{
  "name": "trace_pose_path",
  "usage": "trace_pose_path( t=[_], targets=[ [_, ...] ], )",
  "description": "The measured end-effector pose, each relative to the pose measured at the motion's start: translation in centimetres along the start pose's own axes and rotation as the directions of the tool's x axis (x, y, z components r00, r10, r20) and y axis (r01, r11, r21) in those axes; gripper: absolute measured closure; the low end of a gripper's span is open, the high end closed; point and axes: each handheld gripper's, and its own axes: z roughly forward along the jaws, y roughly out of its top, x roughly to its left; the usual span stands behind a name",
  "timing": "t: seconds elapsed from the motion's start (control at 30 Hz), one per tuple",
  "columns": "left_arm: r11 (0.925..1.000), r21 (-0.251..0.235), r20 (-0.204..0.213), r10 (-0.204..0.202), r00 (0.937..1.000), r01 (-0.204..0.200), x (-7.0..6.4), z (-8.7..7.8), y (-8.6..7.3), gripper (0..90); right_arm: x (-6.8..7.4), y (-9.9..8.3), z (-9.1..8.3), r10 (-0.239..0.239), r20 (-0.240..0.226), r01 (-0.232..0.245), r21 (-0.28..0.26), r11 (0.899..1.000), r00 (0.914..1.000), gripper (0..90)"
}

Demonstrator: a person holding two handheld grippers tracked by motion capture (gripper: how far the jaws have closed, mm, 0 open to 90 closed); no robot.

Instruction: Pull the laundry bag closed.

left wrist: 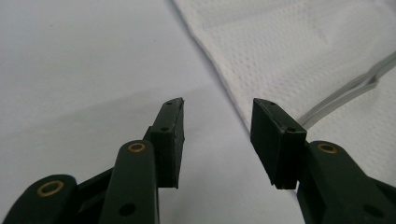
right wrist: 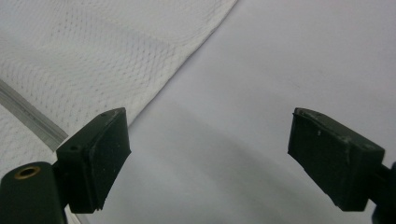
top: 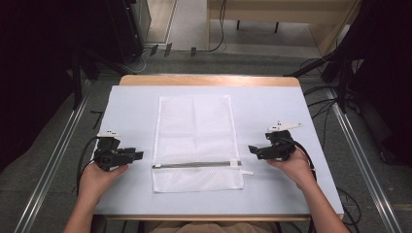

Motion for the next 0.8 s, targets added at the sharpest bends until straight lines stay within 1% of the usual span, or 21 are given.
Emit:
trace_pose_path(
  t=[0.03,0.07,0.1,0.13,0.17,0.23,0.27,0.3,0.37,0.47,0.57,0.67,0.8],
  targets=[
    [1.0000,-0.003,0.016,0.003,0.9999,-0.003,0.0,0.0,0.0,53.5,0.2,0.0,0.1,-0.003,-0.003,0.003,0.005,1.000,1.0000,13.6],
    [1.0000,-0.003,0.016,0.003,0.9999,-0.003,0.0,0.0,0.0,53.0,0.3,0.1,0.2,-0.006,-0.001,0.006,0.008,1.000,1.0000,14.0],
    [0.9999,0.000,0.024,0.011,0.9997,-0.011,0.0,0.0,0.0,52.6,0.5,0.1,0.3,-0.016,-0.002,0.016,0.014,1.000,0.9999,14.4],
    [0.9997,0.006,0.029,0.023,0.9993,-0.023,0.0,0.1,0.0,51.1,0.6,0.1,0.3,-0.024,-0.003,0.024,0.018,1.000,0.9997,15.0],
    [0.9992,0.024,0.031,0.030,0.9991,-0.031,-0.1,0.4,0.0,49.5,0.7,0.1,0.4,-0.030,0.000,0.030,0.025,0.999,0.9996,15.6],
    [0.9992,0.030,0.035,0.027,0.9990,-0.028,-0.1,0.5,0.0,46.9,0.8,0.1,0.4,-0.028,-0.005,0.028,0.029,0.999,0.9996,18.4],
    [0.9992,0.031,0.034,0.024,0.9992,-0.025,-0.1,0.5,0.0,46.9,0.8,0.1,0.4,-0.028,-0.005,0.028,0.029,0.999,0.9996,18.4],
    [0.9992,0.028,0.044,0.026,0.9987,-0.027,-0.2,0.5,0.0,46.3,0.8,0.1,0.3,-0.033,-0.011,0.033,0.026,0.999,0.9994,21.3],
    [0.9992,0.028,0.047,0.028,0.9985,-0.030,-0.2,0.5,0.0,45.4,1.0,0.2,0.3,-0.034,-0.010,0.034,0.017,0.999,0.9994,22.7],
    [0.9992,0.025,0.051,0.030,0.9983,-0.031,-0.2,0.5,0.0,44.9,1.1,0.2,0.2,-0.033,-0.011,0.033,0.014,0.999,0.9994,23.9],
    [0.9990,0.029,0.055,0.032,0.9980,-0.034,-0.1,0.6,0.0,44.4,1.2,0.2,0.1,-0.044,-0.003,0.044,0.013,0.999,0.9990,25.3],
    [0.9990,0.028,0.057,0.032,0.9979,-0.034,-0.1,0.6,0.0,44.1,1.1,0.2,0.1,-0.042,-0.003,0.042,0.015,0.999,0.9991,26.0],
    [0.9990,0.032,0.062,0.029,0.9977,-0.031,-0.1,0.6,0.0,43.4,1.1,0.1,0.2,-0.044,0.004,0.043,0.030,0.999,0.9990,27.3]
  ],
)
